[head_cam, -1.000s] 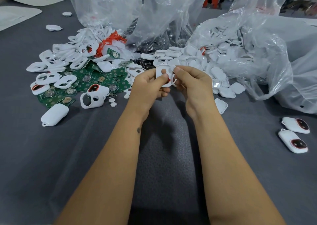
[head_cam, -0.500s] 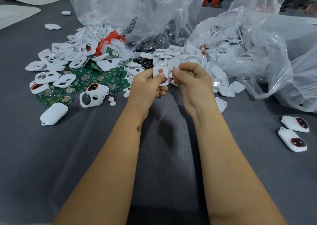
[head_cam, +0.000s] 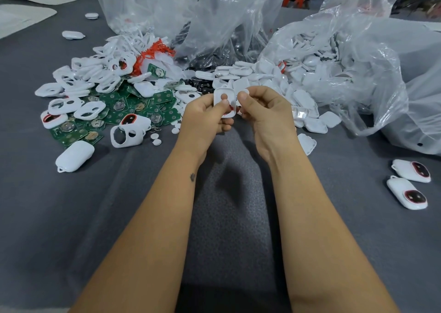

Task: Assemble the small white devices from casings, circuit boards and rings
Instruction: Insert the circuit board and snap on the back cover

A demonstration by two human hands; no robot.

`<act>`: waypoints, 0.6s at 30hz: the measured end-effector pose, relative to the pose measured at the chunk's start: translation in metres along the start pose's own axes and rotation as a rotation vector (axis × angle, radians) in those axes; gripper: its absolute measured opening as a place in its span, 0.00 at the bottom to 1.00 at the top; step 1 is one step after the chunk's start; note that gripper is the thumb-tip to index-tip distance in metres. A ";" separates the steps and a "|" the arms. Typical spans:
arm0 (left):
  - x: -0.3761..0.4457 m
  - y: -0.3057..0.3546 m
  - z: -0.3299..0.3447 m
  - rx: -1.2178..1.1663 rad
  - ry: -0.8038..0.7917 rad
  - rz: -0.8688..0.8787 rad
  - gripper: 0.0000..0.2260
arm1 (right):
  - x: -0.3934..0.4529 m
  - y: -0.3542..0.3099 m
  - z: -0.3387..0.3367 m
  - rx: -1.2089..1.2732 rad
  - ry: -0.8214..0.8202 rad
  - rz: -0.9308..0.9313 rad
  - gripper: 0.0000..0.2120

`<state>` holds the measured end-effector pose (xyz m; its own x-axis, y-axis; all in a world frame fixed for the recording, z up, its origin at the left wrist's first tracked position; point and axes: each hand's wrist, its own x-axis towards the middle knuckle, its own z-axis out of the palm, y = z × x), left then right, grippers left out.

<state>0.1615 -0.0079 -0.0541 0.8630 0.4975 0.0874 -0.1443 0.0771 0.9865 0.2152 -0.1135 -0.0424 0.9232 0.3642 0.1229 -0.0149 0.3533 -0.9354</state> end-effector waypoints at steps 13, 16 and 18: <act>0.002 -0.002 0.000 -0.031 -0.028 -0.013 0.11 | 0.001 0.003 -0.001 -0.039 0.032 -0.068 0.10; 0.003 -0.001 -0.001 -0.062 -0.039 -0.041 0.09 | 0.002 0.002 -0.002 -0.074 0.078 -0.076 0.09; 0.004 -0.002 0.000 -0.055 -0.039 -0.045 0.09 | 0.002 0.002 -0.002 -0.114 0.111 -0.088 0.08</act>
<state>0.1650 -0.0059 -0.0558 0.8872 0.4588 0.0490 -0.1301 0.1469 0.9806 0.2181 -0.1143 -0.0444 0.9558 0.2368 0.1744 0.1055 0.2773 -0.9550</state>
